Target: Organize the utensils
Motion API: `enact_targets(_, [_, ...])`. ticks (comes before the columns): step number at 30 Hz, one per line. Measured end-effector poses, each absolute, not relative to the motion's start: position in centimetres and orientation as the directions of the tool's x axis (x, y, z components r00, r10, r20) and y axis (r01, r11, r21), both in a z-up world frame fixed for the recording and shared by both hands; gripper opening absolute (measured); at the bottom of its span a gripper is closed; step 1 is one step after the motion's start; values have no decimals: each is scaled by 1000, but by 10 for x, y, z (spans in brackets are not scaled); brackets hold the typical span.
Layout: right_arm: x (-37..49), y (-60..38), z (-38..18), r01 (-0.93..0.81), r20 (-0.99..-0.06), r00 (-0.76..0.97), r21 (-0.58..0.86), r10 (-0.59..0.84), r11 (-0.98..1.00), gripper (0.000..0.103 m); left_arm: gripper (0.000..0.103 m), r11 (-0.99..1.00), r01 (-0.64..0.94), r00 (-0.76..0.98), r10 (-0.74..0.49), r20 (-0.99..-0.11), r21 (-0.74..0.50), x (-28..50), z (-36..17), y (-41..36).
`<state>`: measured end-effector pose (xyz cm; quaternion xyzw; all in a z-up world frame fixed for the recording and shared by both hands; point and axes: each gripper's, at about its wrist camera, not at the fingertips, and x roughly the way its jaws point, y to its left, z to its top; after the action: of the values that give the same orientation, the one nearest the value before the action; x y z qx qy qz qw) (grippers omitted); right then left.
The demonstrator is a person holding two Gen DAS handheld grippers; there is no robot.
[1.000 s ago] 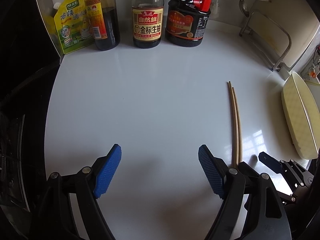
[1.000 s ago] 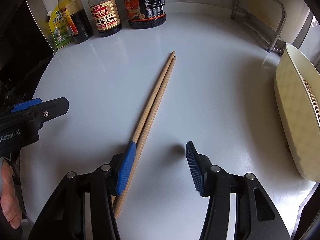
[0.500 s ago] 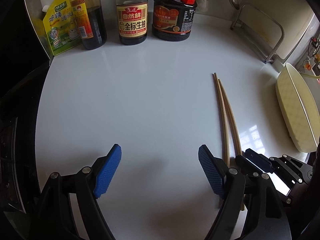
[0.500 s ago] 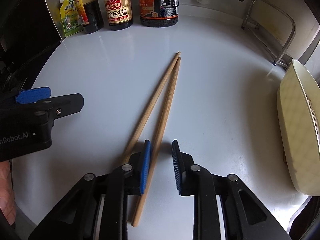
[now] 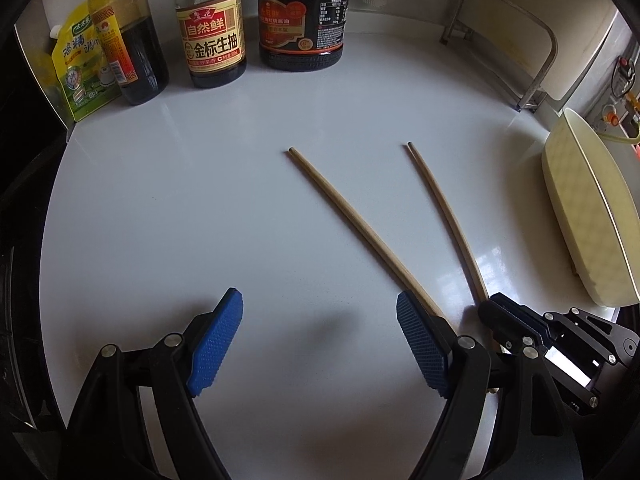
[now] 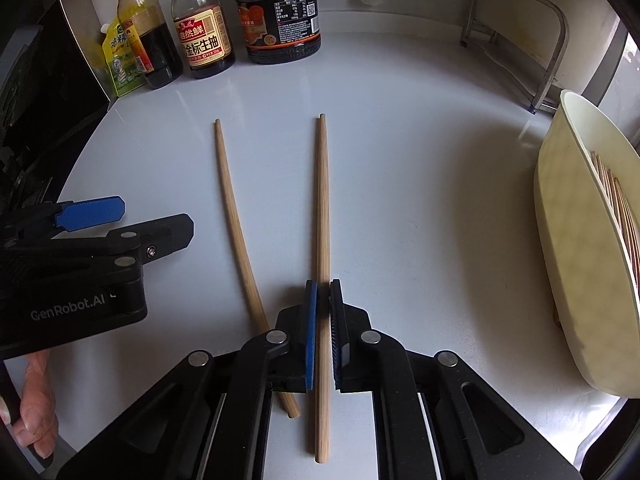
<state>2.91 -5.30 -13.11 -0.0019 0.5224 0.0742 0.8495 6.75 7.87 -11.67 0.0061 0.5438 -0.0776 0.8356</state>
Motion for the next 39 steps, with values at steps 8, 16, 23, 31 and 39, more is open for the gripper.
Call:
enact_targets(8, [22, -49, -130, -161, -887, 436, 90, 153, 983, 7, 78, 991, 113, 380, -113, -918, -76, 73, -124, 74])
enact_targets(16, [30, -64, -129, -163, -884, 446, 75, 141, 984, 20, 78, 990, 106, 376, -130, -918, -97, 73, -121, 64])
enact_targets(23, [36, -80, -128, -172, -879, 455, 72, 143, 983, 25, 78, 991, 99, 358, -120, -926, -90, 70, -126, 52])
enact_targets(31, [38, -99, -129, -190, -876, 468, 32, 119, 981, 25, 78, 994, 65, 359, -101, -928, -83, 65, -127, 46])
enact_targets(39, [37, -112, -130, -212, -874, 468, 34, 132, 977, 25, 78, 998, 32, 360, -64, -931, -57, 60, -130, 37])
